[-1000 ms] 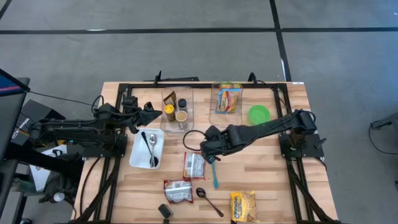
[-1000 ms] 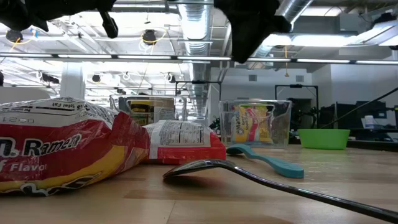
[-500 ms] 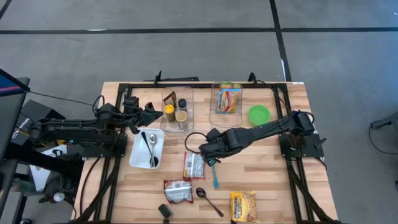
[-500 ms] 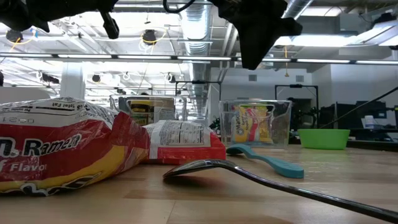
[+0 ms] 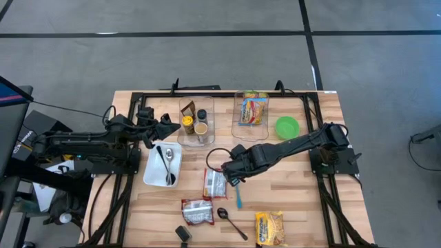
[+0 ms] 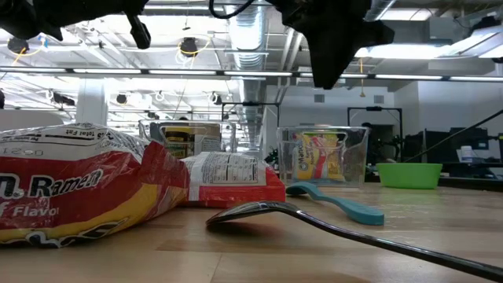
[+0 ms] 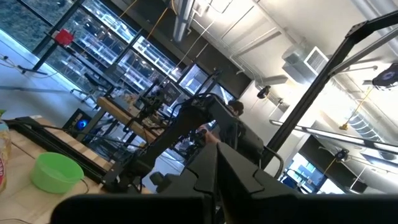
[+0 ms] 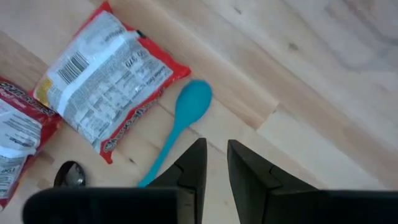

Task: Pick & Place Food Item
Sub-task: Put the blue baby spoon into the white bin

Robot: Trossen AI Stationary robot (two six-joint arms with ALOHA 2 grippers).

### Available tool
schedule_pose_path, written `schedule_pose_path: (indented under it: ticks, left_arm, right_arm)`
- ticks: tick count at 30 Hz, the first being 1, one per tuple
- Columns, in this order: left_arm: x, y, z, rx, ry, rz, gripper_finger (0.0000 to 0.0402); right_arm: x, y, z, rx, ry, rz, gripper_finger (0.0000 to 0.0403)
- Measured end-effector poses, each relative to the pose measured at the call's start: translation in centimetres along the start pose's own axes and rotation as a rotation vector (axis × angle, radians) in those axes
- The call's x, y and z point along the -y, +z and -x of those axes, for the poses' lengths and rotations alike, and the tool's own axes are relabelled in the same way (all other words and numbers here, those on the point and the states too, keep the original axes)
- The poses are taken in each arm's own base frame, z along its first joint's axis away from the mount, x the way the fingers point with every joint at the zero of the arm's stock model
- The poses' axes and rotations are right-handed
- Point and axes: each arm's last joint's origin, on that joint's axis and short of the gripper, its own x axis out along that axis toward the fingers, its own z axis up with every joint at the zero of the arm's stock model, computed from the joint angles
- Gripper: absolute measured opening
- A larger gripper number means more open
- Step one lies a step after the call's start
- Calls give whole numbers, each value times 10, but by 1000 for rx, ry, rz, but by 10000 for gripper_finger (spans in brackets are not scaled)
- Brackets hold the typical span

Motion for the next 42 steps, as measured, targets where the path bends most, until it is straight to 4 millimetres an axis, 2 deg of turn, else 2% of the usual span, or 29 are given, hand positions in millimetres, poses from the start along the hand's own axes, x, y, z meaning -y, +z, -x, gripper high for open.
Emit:
schedule_pose_path:
  ticks: [9,19,26,32,42]
  left_arm:
    - [0,0,0,1,0,0,4]
    - [0,0,0,1,1,0,4]
    - [0,0,0,1,1,0,4]
    - [0,0,0,1,1,0,4]
    - [0,0,0,-2,4,1,4]
  right_arm:
    - [-3,-17,-32,-54,41,-105,58]
    - [-5,-25,-38,-62,51,-278,58]
    - [-13,-27,-43,-55,137,-365,58]
    - [-17,-28,-50,-92,153,-369,58]
    - [-25,-34,-80,-148,102,-358,62]
